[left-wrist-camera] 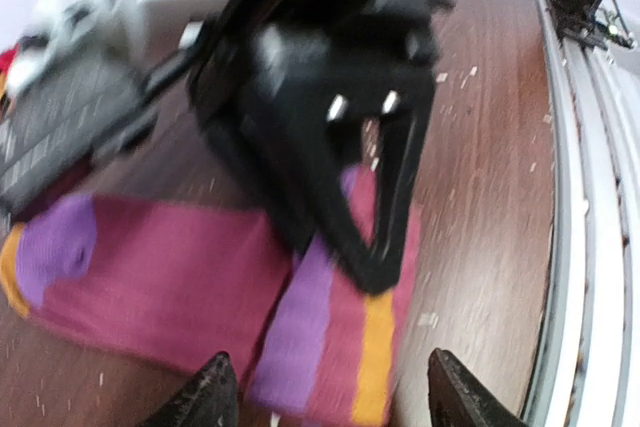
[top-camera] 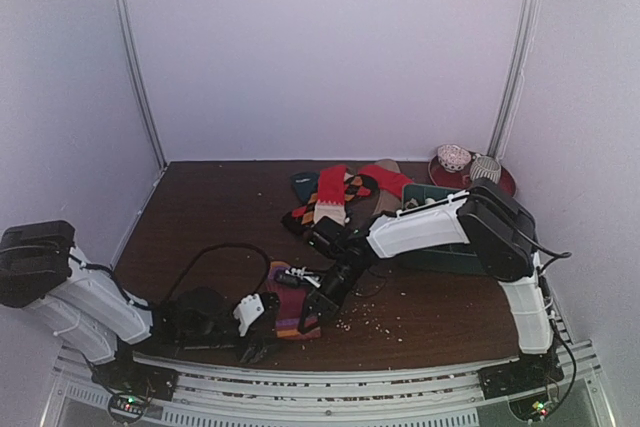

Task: Roll the socks
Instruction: Roll a pair of socks at the center of the board.

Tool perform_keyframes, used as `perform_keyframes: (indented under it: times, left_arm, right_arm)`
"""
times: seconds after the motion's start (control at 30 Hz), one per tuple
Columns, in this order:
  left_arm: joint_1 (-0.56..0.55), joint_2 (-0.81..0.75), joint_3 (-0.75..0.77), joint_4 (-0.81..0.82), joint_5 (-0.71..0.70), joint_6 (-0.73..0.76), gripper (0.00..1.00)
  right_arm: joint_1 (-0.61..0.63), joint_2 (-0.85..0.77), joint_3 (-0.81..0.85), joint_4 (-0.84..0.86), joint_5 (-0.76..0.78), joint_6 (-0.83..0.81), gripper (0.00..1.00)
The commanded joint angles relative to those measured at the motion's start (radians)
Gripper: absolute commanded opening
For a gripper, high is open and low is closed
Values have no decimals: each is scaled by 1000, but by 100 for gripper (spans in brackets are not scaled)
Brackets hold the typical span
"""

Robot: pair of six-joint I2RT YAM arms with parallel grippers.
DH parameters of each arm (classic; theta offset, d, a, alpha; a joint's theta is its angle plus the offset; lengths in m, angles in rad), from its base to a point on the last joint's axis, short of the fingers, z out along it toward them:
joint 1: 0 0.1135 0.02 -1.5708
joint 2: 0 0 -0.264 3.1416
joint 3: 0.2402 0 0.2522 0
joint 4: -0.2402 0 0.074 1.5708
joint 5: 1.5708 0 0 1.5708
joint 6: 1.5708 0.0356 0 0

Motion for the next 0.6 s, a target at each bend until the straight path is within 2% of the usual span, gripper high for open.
perform_keyframes:
  times: [0.0,0.13,0.27,0.43,0.57]
  left_arm:
    - [-34,59,69,121,-8,53,64]
    - [-43,92,87,115,2,50,63]
    - [-45,123,82,115,17,24,56]
    - [-46,166,58,143,-1,-6,53]
    - [-45,199,77,153,-3,-8,37]
  right_arm:
    - [-12,75,-35,-125,66,8,21]
    - [-16,89,-24,-126,51,3,21]
    - [-21,95,-15,-138,37,-4,21]
    - [-25,97,-14,-142,30,-11,21]
    - [-26,101,-14,-144,28,-12,21]
